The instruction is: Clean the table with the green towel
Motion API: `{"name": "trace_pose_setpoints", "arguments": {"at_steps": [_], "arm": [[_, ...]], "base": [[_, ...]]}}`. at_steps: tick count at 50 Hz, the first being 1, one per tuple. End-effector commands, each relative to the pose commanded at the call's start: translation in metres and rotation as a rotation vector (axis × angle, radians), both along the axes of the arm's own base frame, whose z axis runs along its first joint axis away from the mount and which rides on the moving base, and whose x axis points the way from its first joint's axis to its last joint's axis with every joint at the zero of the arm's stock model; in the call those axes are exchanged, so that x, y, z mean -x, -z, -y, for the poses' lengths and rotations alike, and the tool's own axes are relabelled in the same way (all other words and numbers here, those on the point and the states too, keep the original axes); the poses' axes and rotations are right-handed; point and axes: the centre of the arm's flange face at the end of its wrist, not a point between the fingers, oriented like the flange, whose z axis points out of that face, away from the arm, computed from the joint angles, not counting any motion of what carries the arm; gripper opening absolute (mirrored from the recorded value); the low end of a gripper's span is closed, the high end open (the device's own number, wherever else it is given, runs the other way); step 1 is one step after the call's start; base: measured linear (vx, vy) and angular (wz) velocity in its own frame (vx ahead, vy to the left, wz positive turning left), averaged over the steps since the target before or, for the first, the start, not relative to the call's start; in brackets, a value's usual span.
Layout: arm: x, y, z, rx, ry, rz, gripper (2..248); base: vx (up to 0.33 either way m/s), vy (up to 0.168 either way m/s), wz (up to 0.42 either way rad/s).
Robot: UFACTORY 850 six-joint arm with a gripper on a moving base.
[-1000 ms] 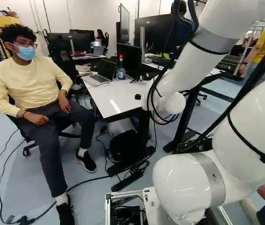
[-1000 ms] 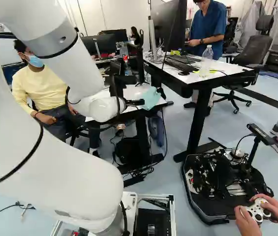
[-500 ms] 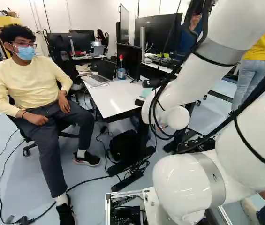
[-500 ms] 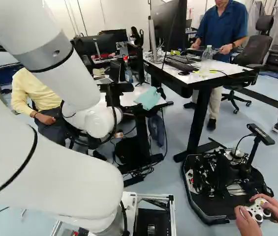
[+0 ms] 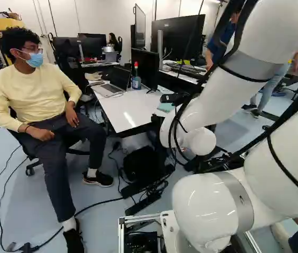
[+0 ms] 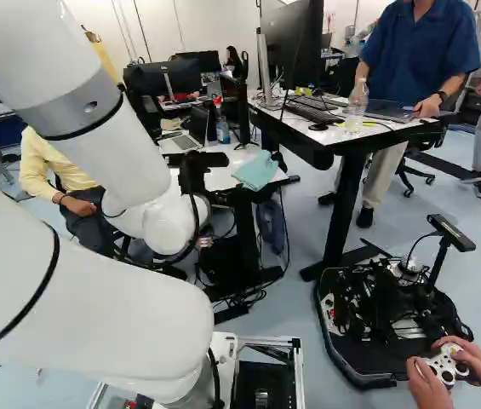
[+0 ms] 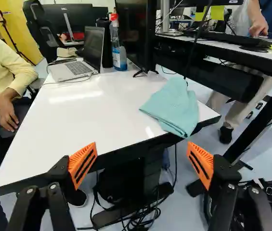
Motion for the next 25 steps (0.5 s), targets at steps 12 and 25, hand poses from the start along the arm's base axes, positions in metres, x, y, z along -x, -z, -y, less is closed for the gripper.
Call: {"name": "trace_pose_setpoints", "arguments": {"at_steps": [12, 25], "arm": [[0.0010, 0.0005, -0.0001, 0.000, -0.001, 0.002, 247], [0.0010, 0.0005, -0.0001, 0.000, -0.001, 0.002, 247]], "base": [[0.000, 0.000, 0.000], [0.000, 0.000, 0.000]]}}
